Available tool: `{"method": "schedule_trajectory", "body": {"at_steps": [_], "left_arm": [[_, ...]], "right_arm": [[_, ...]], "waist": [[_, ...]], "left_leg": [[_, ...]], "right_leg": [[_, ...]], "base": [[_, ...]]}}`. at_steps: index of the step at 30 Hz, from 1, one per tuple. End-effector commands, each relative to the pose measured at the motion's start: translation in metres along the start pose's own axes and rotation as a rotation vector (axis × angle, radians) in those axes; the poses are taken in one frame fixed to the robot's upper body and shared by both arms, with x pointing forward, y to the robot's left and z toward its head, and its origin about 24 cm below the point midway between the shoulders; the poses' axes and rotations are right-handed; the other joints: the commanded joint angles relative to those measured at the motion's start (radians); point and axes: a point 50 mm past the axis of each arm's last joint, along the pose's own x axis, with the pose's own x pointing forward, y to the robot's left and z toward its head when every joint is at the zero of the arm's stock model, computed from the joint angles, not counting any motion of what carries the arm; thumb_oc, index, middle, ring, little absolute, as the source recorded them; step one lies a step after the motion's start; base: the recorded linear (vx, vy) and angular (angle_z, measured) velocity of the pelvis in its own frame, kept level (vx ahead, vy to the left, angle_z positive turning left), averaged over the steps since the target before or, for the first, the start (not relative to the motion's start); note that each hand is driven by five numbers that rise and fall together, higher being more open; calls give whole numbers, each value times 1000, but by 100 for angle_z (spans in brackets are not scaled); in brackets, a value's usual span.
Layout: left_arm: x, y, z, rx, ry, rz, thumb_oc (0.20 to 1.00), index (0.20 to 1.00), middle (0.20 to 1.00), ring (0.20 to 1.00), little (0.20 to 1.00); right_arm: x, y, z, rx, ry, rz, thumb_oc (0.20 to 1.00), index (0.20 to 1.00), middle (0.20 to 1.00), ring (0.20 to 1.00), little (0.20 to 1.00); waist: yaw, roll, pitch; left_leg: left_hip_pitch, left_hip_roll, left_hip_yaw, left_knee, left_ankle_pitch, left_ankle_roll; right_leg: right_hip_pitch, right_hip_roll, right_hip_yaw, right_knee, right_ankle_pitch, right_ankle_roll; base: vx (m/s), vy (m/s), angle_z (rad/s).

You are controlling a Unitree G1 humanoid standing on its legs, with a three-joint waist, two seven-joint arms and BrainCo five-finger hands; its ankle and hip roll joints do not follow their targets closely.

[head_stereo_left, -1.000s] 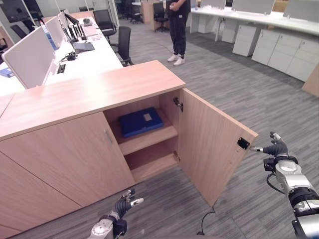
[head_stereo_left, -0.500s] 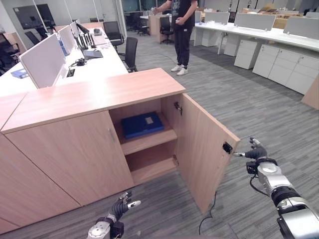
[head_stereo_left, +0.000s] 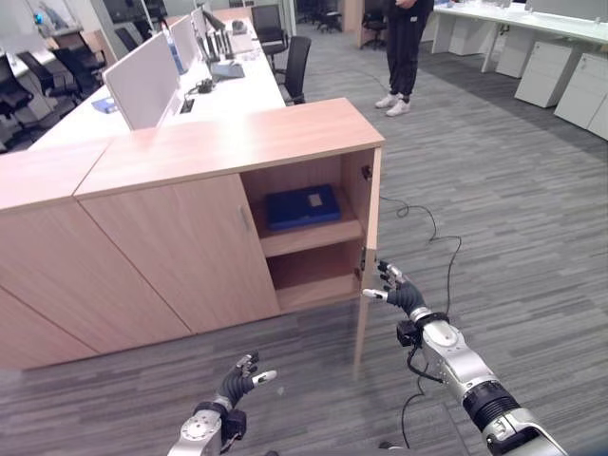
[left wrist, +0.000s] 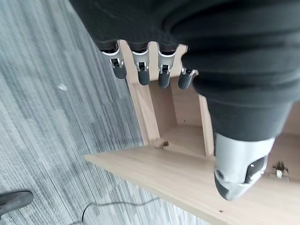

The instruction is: Put the empty folder in the office cabinet

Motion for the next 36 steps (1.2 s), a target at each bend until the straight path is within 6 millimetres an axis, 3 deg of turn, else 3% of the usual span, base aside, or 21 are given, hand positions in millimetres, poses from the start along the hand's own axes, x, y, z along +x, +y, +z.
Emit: {"method": "schedule_trajectory", "body": {"at_steps": [1,7,11,13,14,15,16,18,20,22,23,24,26,28,30,31,32,36], "left_arm": [[5,14,24,90,-89,26,1000,1000,1000,1000,1000],[3,18,23,92,-85,35,1000,1000,1000,1000,1000],[3,19,23,90,-86,36,1000,1000,1000,1000,1000],[0,23,26,70,-101,42,1000,1000,1000,1000,1000],[5,18,37,76,-126,8,1000,1000,1000,1000,1000],[5,18,37,76,-127,7,1000,1000,1000,1000,1000],[5,16,39,86,-130,-15,1000,1000,1000,1000,1000],[2,21,35,101,-114,-13,1000,1000,1000,1000,1000],[2,22,40,122,-120,-29,1000,1000,1000,1000,1000],[1,27,43,137,-130,-21,1000,1000,1000,1000,1000],[1,29,47,149,-138,-21,1000,1000,1000,1000,1000],[0,32,49,159,-144,-20,1000,1000,1000,1000,1000],[-1,32,51,150,-158,-23,1000,1000,1000,1000,1000],[-2,33,53,162,-165,-40,1000,1000,1000,1000,1000],[0,35,58,180,-174,-37,1000,1000,1000,1000,1000],[1,32,59,182,-177,-51,1000,1000,1000,1000,1000],[2,32,60,193,-177,-54,1000,1000,1000,1000,1000],[3,30,57,168,-177,-52,1000,1000,1000,1000,1000]], "right_arm": [[11,22,38,77,-189,71,1000,1000,1000,1000,1000],[20,19,57,72,-249,38,1000,1000,1000,1000,1000],[22,17,61,74,-257,27,1000,1000,1000,1000,1000],[32,-2,80,90,-300,-59,1000,1000,1000,1000,1000],[29,-42,88,107,-314,-211,1000,1000,1000,1000,1000],[29,-43,88,107,-315,-212,1000,1000,1000,1000,1000],[27,-69,93,99,-306,-304,1000,1000,1000,1000,1000],[25,-86,93,98,-288,-373,1000,1000,1000,1000,1000],[22,-107,95,151,-284,-456,1000,1000,1000,1000,1000],[24,-121,108,147,-286,-496,1000,1000,1000,1000,1000],[23,-130,112,150,-284,-524,1000,1000,1000,1000,1000],[22,-136,110,161,-269,-546,1000,1000,1000,1000,1000],[16,-151,109,167,-251,-594,1000,1000,1000,1000,1000],[8,-170,110,181,-237,-656,1000,1000,1000,1000,1000],[-4,-188,101,142,-186,-720,1000,1000,1000,1000,1000],[-12,-200,102,139,-177,-755,1000,1000,1000,1000,1000],[-20,-209,101,138,-168,-785,1000,1000,1000,1000,1000],[-36,-233,107,143,-153,-860,1000,1000,1000,1000,1000]], "waist": [[9,-62,19],[56,-69,16],[63,-69,15],[103,-79,36],[110,-98,70],[110,-99,66],[110,-101,66],[119,-104,53],[114,-104,60],[98,-98,85],[92,-86,95],[91,-77,102],[86,-67,99],[78,-69,95],[48,-70,94],[36,-71,90],[34,-85,77],[33,-91,43]], "left_leg": [[48,-48,-6,5,23,-30],[13,-42,-72,5,39,-46],[7,-40,-80,5,40,-49],[-43,-33,-90,78,35,-60],[-180,-33,41,238,46,-61],[-190,-33,40,246,43,-60],[-222,-4,179,288,38,-40],[-187,-37,161,247,1,0],[-162,-62,135,218,-17,33],[-135,-80,124,209,-42,65],[-133,-78,118,202,-35,73],[-120,-71,102,196,-34,69],[-85,-78,65,153,-28,60],[-57,-99,34,113,-29,46],[-18,-111,-8,67,-29,25],[-4,-116,-36,51,-32,19],[0,-125,-41,39,-33,16],[16,-120,-62,18,-30,1]], "right_leg": [[200,-56,-17,-122,-81,38],[215,-46,-66,-140,-88,29],[215,-45,-73,-143,-88,29],[219,-50,-88,-150,-88,25],[235,-79,-168,-153,-99,23],[229,-79,-168,-153,-99,23],[251,-76,-200,-148,-119,17],[247,-84,-215,-65,-126,18],[177,-124,-225,116,-125,42],[78,-171,-181,300,-49,96],[21,-170,-148,385,1,118],[-7,-160,-121,422,2,121],[-21,-164,-82,372,-8,121],[9,-182,-73,220,-44,107],[-2,-185,-7,45,-5,113],[0,-173,47,17,-13,119],[11,-177,60,-22,5,119],[67,-175,33,-79,33,120]], "base": [[-12,-17,12],[-14,-23,34],[-2,-15,42],[-110,-4,14],[-196,35,57],[-188,90,173],[33,75,220],[103,105,104],[74,146,15],[17,135,43],[27,45,15],[74,6,15],[186,-30,30],[241,-90,38],[260,-128,46],[211,-89,85],[180,-93,79],[162,-144,74]]}}
